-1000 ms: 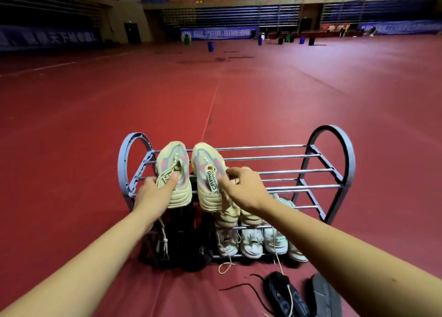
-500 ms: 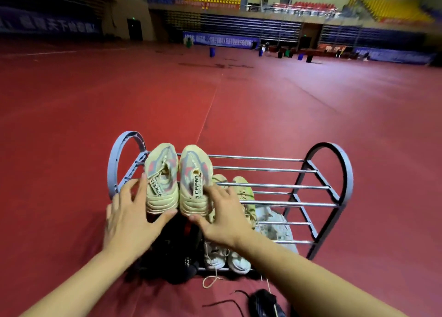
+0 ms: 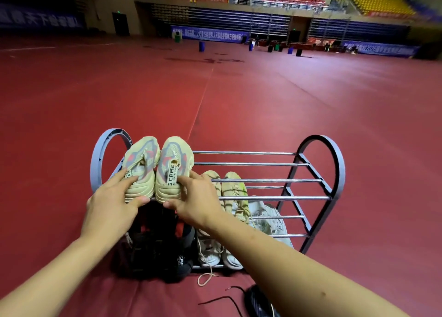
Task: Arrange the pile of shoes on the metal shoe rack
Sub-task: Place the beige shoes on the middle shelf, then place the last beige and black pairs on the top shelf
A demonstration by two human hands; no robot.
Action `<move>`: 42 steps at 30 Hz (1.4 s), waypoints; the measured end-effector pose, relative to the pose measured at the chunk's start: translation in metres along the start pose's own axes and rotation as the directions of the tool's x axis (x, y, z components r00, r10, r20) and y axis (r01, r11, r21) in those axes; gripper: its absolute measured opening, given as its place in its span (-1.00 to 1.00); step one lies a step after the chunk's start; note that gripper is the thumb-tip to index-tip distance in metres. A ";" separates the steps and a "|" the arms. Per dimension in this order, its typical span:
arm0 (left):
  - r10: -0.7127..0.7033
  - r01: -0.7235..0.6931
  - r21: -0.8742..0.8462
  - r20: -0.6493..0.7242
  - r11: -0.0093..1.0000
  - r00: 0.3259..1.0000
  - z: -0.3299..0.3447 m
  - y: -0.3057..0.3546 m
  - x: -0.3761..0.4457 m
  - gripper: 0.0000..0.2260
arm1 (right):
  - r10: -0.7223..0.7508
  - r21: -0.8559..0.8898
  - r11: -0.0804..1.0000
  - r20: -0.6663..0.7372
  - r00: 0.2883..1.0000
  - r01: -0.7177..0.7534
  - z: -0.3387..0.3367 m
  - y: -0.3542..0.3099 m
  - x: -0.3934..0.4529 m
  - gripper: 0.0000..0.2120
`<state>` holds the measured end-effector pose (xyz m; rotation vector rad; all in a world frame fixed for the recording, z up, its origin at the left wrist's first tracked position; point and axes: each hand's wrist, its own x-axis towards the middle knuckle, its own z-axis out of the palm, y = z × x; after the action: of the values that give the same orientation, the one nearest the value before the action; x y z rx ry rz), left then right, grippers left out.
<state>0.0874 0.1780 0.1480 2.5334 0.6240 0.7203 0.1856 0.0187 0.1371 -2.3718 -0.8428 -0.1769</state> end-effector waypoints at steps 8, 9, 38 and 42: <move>0.044 -0.046 0.081 0.031 0.996 0.999 0.011 -0.003 0.007 -0.47 | -0.012 0.036 0.999 -0.003 1.000 0.012 0.013 0.003 0.004 -0.42; 0.046 -0.047 0.068 0.015 0.997 0.999 0.013 -0.003 0.006 -0.47 | -0.013 0.044 0.999 -0.002 1.000 0.013 0.014 0.004 0.005 -0.41; 0.196 -0.482 0.027 0.892 0.876 0.407 0.209 0.062 -0.244 -0.46 | 0.718 -0.607 0.690 0.644 0.264 -0.394 -0.046 0.259 -0.251 -0.66; 0.348 -0.683 -0.047 0.885 0.729 0.310 0.252 0.093 -0.239 -0.51 | 0.787 -0.406 0.529 0.562 0.253 -0.745 -0.022 0.294 -0.266 -0.58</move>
<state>0.0766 -0.0923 -0.0896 2.9441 -0.5533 -0.6416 0.1575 -0.3152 -0.0762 -2.6044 0.2048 1.2183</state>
